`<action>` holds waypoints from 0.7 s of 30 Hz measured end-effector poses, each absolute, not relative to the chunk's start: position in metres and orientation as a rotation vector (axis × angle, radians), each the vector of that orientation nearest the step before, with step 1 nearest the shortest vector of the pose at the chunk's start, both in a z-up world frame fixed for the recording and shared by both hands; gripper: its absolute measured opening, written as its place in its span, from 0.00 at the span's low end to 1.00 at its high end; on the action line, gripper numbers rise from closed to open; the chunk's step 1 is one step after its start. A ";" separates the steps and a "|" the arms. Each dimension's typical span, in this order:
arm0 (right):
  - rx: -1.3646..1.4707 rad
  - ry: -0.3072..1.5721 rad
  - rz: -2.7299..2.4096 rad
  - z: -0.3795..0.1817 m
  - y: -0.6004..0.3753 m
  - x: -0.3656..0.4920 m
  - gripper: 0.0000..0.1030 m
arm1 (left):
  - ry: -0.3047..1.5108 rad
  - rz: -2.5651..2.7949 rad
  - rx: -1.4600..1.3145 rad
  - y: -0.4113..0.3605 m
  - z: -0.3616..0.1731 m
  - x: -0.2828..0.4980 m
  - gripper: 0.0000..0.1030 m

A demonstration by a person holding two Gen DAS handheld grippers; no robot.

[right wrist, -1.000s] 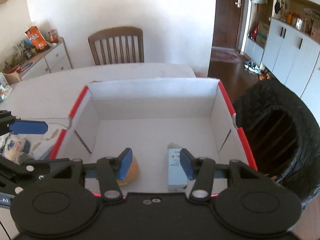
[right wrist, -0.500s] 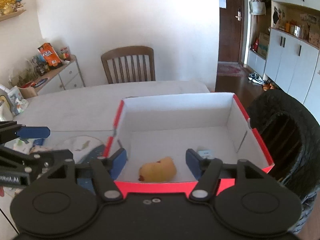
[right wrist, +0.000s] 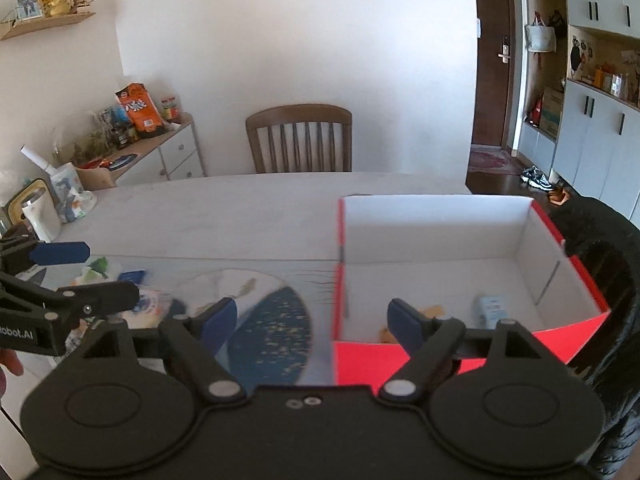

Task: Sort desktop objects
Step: 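Withdraw both tools from the box back over the snack pile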

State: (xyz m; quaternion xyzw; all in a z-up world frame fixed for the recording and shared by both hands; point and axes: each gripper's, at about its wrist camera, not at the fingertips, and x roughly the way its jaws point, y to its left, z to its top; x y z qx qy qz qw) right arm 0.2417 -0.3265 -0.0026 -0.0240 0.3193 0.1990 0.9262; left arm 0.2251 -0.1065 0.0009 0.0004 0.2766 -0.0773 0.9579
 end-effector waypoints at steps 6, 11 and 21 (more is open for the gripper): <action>-0.045 0.640 0.404 -0.010 -0.295 0.227 0.82 | 0.547 -0.166 -0.009 -0.071 -0.006 0.202 1.00; -0.046 0.622 0.392 -0.018 -0.269 0.219 0.82 | 0.534 -0.173 -0.061 -0.038 -0.011 0.185 1.00; -0.073 0.565 0.332 -0.035 -0.227 0.207 0.83 | 0.533 -0.121 -0.052 0.007 -0.019 0.168 1.00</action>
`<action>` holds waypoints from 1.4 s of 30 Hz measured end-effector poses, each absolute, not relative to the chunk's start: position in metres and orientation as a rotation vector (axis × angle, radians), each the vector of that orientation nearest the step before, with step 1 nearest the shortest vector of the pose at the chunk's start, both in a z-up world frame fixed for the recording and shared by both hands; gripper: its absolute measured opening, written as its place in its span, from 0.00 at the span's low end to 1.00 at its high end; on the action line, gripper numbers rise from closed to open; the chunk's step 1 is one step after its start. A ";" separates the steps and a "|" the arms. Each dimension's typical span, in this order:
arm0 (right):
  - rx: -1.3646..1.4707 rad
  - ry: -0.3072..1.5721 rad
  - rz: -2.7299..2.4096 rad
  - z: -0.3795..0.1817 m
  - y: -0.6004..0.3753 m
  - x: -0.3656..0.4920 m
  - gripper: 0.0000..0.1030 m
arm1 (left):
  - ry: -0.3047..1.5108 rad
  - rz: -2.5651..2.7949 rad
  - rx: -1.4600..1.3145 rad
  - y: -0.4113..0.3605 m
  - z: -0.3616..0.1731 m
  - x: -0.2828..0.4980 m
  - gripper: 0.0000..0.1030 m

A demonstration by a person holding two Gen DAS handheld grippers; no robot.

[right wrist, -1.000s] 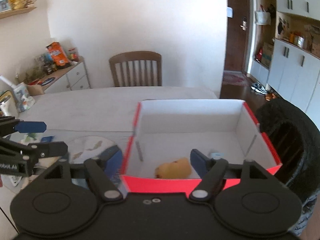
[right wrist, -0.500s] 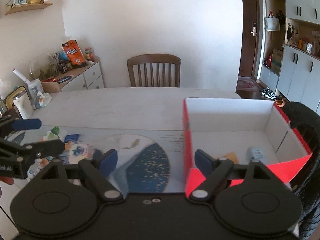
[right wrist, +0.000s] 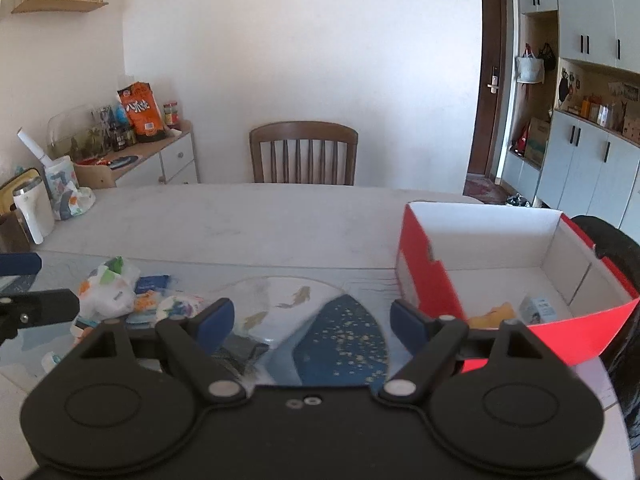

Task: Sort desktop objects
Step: 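Withdraw both tools from the box back over the snack pile, then grasp the sausage pack with the left tool while the right tool grasps the white cable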

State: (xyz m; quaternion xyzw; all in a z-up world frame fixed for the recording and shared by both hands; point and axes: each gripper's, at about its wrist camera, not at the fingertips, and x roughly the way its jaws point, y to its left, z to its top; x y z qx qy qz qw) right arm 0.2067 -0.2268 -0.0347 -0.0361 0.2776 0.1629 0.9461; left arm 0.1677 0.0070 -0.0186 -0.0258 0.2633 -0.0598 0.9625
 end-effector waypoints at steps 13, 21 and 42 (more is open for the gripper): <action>-0.087 0.658 0.389 -0.067 -0.199 0.202 0.83 | 0.566 -0.038 -0.035 0.043 -0.047 0.157 1.00; -0.144 0.728 0.377 -0.097 -0.192 0.198 0.82 | 0.652 0.002 -0.005 0.057 -0.078 0.163 1.00; -0.287 0.813 0.456 -0.132 -0.180 0.206 0.47 | 0.826 0.036 0.012 0.071 -0.133 0.178 0.79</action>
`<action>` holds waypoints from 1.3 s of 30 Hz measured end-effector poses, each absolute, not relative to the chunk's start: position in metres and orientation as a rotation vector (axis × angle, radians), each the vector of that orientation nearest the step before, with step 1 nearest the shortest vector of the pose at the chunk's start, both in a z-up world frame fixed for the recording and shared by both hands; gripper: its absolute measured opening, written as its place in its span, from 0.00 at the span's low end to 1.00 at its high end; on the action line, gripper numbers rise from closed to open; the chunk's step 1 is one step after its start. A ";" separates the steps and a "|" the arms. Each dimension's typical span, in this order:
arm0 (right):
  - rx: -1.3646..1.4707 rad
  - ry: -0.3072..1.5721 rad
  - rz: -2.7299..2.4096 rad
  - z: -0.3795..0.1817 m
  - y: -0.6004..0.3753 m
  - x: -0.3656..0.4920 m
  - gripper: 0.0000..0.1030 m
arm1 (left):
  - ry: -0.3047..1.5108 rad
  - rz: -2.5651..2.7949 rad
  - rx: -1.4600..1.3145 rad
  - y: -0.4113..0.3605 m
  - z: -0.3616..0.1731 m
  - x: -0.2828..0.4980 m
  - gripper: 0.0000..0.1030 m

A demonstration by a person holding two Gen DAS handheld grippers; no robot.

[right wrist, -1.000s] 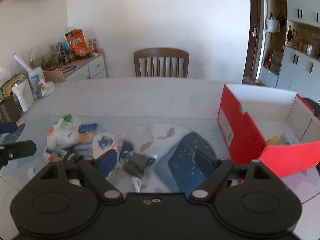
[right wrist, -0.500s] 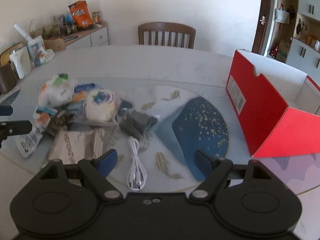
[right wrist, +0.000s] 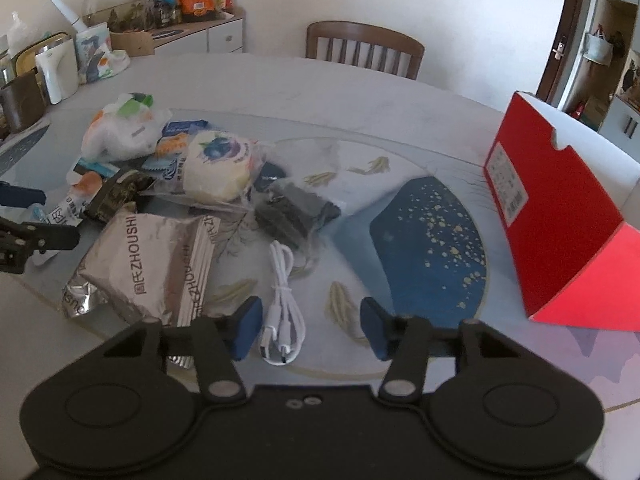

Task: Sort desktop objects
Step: 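Grasp the sausage pack with the left tool while the right tool grasps the white cable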

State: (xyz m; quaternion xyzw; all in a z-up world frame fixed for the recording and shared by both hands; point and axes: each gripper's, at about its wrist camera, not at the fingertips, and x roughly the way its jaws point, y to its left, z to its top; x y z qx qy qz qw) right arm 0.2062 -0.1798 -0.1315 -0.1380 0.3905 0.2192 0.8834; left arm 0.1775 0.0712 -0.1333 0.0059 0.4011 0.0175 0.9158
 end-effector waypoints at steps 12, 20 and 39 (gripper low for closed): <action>-0.260 0.846 0.508 -0.130 -0.177 0.208 0.22 | 0.833 0.043 -0.004 0.074 -0.132 0.177 0.59; -0.246 0.867 0.482 -0.128 -0.178 0.209 0.19 | 0.827 0.038 -0.020 0.074 -0.131 0.173 0.55; -0.142 0.871 0.426 -0.096 -0.204 0.188 0.19 | 0.797 -0.015 -0.097 0.073 -0.095 0.144 0.52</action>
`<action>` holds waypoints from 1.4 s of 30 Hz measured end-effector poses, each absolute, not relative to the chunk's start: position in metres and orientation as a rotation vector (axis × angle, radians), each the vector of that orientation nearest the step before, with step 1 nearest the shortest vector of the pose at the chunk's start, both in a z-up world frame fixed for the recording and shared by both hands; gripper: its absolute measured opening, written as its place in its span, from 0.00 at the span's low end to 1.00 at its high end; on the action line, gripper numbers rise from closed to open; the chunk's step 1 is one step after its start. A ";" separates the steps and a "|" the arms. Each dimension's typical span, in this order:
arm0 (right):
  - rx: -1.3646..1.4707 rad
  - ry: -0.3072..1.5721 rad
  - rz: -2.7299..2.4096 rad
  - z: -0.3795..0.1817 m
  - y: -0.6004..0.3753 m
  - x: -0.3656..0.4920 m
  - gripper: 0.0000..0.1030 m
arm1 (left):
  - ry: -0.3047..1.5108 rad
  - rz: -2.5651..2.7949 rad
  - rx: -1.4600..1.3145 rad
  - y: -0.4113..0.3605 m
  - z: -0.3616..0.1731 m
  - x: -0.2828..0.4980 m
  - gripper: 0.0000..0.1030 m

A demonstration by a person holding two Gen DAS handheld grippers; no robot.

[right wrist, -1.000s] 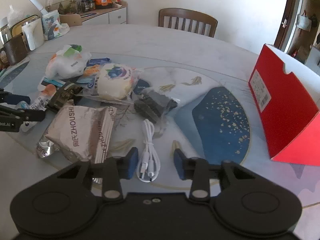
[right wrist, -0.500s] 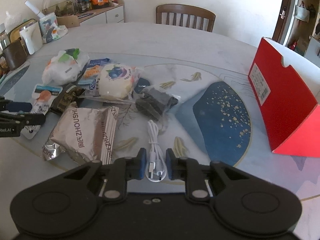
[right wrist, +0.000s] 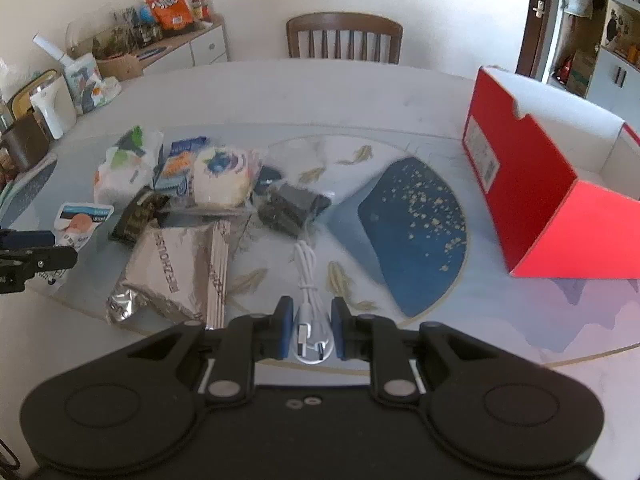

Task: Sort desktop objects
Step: 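Grasp the sausage pack with the left tool while the right tool grasps the white cable, then carry the sausage pack and white cable with both tools into the red box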

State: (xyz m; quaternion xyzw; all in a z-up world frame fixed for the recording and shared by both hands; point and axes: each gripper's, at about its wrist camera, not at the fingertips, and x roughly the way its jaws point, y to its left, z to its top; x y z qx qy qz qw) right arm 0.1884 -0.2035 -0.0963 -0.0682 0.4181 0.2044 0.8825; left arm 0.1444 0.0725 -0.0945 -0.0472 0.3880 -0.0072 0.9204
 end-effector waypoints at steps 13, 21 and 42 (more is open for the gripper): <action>-0.084 0.810 0.420 -0.056 -0.219 0.183 0.19 | 0.740 -0.102 -0.083 0.040 -0.054 0.150 0.52; -0.064 0.779 0.418 -0.031 -0.241 0.187 0.19 | 0.690 -0.186 -0.067 0.009 -0.025 0.166 0.52; -0.037 0.741 0.303 0.005 -0.360 0.263 0.19 | 0.585 -0.412 0.017 -0.142 0.024 0.260 0.52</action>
